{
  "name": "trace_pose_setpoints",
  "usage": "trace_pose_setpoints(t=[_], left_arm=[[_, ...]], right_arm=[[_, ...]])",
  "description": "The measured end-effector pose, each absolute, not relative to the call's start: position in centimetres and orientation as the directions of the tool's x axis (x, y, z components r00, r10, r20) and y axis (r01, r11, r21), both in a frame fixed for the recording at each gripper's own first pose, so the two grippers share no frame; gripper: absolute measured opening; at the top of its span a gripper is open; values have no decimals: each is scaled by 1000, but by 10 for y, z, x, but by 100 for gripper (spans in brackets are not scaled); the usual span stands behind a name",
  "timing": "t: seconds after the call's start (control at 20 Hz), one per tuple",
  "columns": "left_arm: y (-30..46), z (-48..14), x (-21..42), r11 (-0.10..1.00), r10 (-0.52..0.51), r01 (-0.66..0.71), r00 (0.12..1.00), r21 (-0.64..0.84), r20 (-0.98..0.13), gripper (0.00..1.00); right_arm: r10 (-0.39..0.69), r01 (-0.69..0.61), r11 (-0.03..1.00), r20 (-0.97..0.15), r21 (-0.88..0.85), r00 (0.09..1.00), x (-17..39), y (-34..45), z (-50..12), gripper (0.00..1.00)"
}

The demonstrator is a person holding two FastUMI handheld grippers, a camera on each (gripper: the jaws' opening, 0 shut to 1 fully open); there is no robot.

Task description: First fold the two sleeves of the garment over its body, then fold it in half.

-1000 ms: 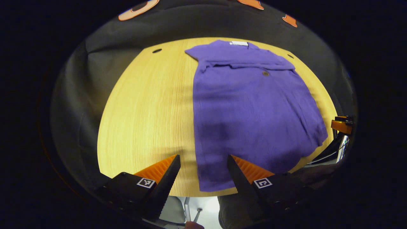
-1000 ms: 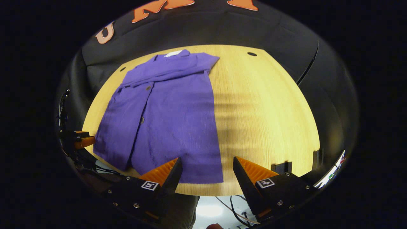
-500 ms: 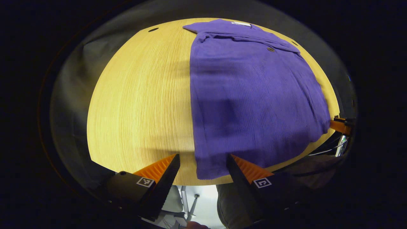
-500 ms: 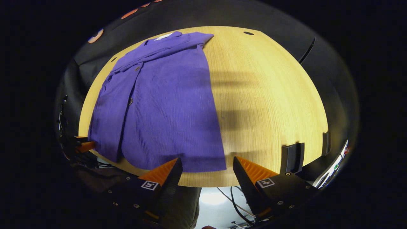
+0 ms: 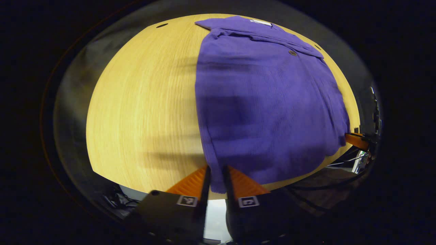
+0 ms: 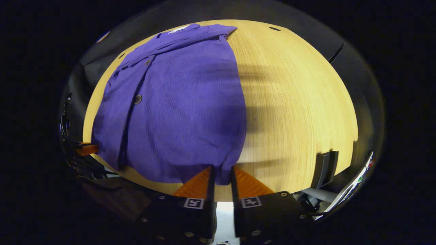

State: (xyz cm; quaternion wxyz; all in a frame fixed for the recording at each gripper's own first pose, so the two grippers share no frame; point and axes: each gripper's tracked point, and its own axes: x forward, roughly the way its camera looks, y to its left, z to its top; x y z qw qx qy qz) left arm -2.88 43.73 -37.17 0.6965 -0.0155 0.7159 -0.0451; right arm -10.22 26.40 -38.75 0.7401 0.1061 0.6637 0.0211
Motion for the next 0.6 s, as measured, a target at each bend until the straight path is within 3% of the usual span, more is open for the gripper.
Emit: trace_pose_setpoints(t=[0.05,0.1,0.2,0.6], left_arm=[[436,-372,-29,995,-96,32,-51,-98,-994,19],[435,-371,-31,993,-111,19,-73,-113,-991,16],[431,-369,-29,992,-126,-8,-82,-126,-989,10],[415,-310,35,979,-187,88,61,-182,-980,10]], right_arm=[[188,135,970,-975,203,117,-101,265,-387,17],[219,160,959,-969,235,115,-102,269,-385,7],[248,201,942,-960,271,132,-96,272,-378,5],[305,217,898,-898,382,316,-28,279,-313,5]])
